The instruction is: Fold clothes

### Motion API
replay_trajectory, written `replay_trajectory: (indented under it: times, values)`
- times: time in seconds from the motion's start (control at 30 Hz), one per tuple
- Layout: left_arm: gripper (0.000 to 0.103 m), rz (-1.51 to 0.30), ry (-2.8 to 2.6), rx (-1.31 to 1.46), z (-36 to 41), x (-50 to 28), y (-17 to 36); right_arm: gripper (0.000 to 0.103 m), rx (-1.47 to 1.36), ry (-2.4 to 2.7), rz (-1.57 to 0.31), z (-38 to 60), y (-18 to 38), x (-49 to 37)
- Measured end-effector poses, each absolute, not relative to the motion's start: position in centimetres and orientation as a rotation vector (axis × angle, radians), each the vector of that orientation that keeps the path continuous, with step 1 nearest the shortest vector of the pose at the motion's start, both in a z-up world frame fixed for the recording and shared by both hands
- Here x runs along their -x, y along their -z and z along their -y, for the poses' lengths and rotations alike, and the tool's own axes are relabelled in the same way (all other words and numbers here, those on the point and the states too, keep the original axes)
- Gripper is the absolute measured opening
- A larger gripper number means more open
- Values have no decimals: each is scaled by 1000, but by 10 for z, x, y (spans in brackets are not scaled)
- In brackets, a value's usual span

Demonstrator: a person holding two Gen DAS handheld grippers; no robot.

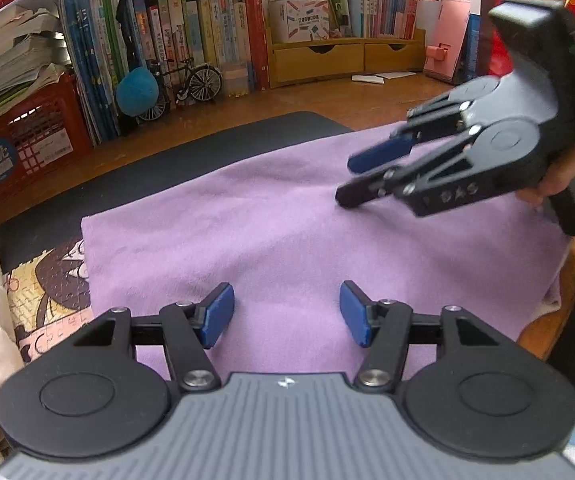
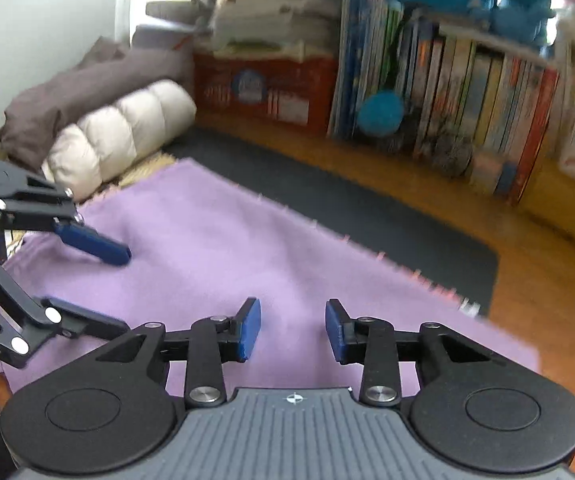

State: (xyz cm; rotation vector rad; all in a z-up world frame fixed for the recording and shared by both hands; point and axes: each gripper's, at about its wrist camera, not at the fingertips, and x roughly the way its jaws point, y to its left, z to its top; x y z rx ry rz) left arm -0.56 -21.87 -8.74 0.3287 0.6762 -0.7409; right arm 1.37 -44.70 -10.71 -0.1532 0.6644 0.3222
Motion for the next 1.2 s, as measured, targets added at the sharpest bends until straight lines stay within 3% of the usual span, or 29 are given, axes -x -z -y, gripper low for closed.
replay_trajectory:
  times: [0.13, 0.37, 0.53, 0.67, 0.8, 0.93, 1.03, 1.2]
  values:
    - [65, -695, 740, -344, 216, 5, 83, 18, 88, -333, -671, 454, 106, -12]
    - [65, -601, 837, -332, 238, -5, 49, 6, 63, -276, -650, 465, 99, -5]
    - [66, -686, 897, -373, 262, -10, 77, 2, 46, -235, -635, 472, 94, 0]
    - [66, -724, 894, -361, 246, -7, 75, 2, 55, -188, -620, 477, 90, 4]
    - [66, -735, 894, -376, 237, -3, 72, 3, 263, -49, -577, 475, 94, 6]
    - [67, -740, 891, -414, 239, 2, 70, 10, 138, -256, -594, 464, 87, 0]
    - [67, -741, 882, -416, 238, 3, 68, 25, 233, -292, -609, 441, 97, -8]
    - [67, -735, 878, -404, 236, 6, 68, 27, 188, -283, -657, 441, 111, -14]
